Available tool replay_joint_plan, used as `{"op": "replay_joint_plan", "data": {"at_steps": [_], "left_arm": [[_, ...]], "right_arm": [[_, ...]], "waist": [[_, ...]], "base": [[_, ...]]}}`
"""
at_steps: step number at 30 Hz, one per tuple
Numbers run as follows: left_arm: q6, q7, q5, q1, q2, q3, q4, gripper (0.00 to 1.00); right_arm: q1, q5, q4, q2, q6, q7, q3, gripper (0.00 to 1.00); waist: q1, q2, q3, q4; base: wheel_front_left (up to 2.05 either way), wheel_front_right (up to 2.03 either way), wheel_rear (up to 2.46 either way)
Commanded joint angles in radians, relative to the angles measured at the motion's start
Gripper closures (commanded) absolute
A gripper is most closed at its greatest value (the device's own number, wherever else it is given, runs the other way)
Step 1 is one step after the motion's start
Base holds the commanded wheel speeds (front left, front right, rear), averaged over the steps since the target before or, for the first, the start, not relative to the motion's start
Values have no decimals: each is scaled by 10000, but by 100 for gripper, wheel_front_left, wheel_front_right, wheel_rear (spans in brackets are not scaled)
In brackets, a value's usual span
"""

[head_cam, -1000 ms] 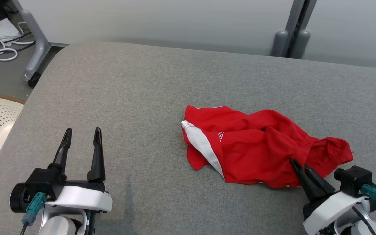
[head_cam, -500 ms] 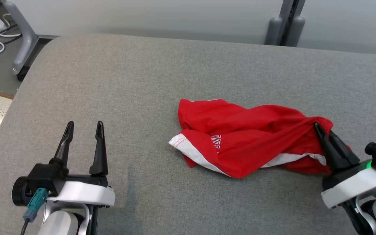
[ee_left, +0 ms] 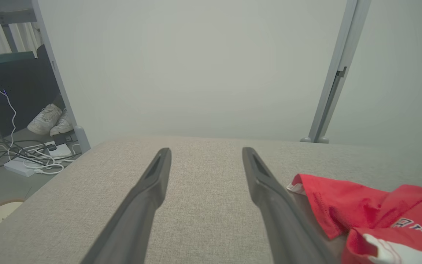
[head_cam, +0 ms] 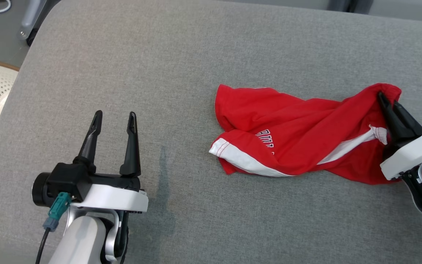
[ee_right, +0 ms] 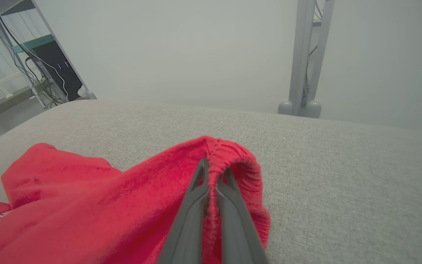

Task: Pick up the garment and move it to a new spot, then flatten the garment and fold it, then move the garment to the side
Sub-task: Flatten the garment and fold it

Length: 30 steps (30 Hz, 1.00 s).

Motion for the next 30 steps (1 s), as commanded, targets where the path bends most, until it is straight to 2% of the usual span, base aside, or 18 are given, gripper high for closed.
{"op": "replay_joint_plan", "data": {"at_steps": [1,2,3,4,9,14,21,25,30], "left_arm": [[-72,-36,92,-236,-1,69,45,0],[-101,-36,123,-261,-57,104,67,0],[-146,-36,167,-263,-105,127,85,0],[-170,-36,212,-239,-137,168,112,0],[-288,-37,348,-106,-207,344,290,0],[-386,-37,466,55,-209,436,412,0],[-411,-36,551,361,-84,548,599,0],[-318,-37,516,630,38,656,616,0],[-148,58,349,1281,180,820,592,0]], "right_arm": [[-165,155,273,-81,0,-76,117,100],[-246,248,442,-80,2,-133,262,76],[-330,333,577,-76,2,-214,372,26],[-358,441,669,-49,2,-279,509,0],[-4,799,751,-36,2,-735,848,0],[580,847,237,-274,2,-969,634,0],[1911,422,-898,-194,2,-1083,-474,0],[2645,-208,-1510,119,2,-1064,-1130,0],[3554,-922,-2167,585,0,-530,-1661,0]], "waist": [[0,0,98,63],[0,0,112,58],[0,0,120,39],[0,0,115,-2],[0,0,-145,-291],[0,0,-470,-537],[0,0,-1097,-1003],[0,0,-1511,-1320],[0,0,-2130,-1740]], "base": [[0,0,0],[0,0,0],[0,0,0],[0,0,0],[0,0,0],[0,0,0],[0,0,0],[0,0,0],[0,0,0]]}}
